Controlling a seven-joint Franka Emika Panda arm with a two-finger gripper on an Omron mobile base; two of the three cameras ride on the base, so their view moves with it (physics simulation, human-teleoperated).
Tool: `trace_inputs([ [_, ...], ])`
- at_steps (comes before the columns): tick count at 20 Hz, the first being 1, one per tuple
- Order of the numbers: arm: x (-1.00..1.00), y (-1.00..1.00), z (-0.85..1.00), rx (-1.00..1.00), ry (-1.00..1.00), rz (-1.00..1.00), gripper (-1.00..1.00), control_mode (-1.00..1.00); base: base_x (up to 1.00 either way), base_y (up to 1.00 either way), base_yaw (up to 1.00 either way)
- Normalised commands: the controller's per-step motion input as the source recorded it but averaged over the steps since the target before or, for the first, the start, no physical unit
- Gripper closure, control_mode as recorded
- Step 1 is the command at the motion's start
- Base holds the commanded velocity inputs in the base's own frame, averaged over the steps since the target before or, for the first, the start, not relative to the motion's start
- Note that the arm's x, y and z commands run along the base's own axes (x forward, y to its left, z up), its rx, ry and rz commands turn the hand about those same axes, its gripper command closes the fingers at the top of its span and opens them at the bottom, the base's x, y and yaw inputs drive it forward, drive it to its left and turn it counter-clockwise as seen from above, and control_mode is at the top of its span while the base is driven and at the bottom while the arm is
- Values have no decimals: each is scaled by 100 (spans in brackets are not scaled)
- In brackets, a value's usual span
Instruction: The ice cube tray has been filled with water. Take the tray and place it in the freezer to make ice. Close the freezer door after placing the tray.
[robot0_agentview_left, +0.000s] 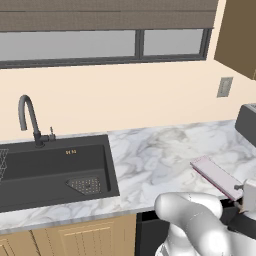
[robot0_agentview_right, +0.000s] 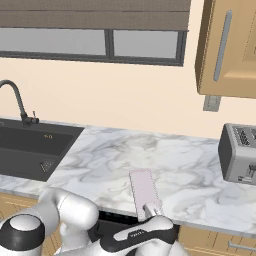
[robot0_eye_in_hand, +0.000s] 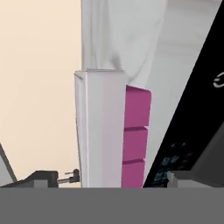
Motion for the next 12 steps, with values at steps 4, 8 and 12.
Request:
trace_inputs([
  [4, 23, 0, -7, 1, 7, -2, -100, -100, 0, 0, 0],
  [8, 21, 0, -4, 1, 8, -2, -100, -100, 0, 0, 0],
  [12, 19, 1, -3, 0, 8, -1, 100, -100, 0, 0, 0],
])
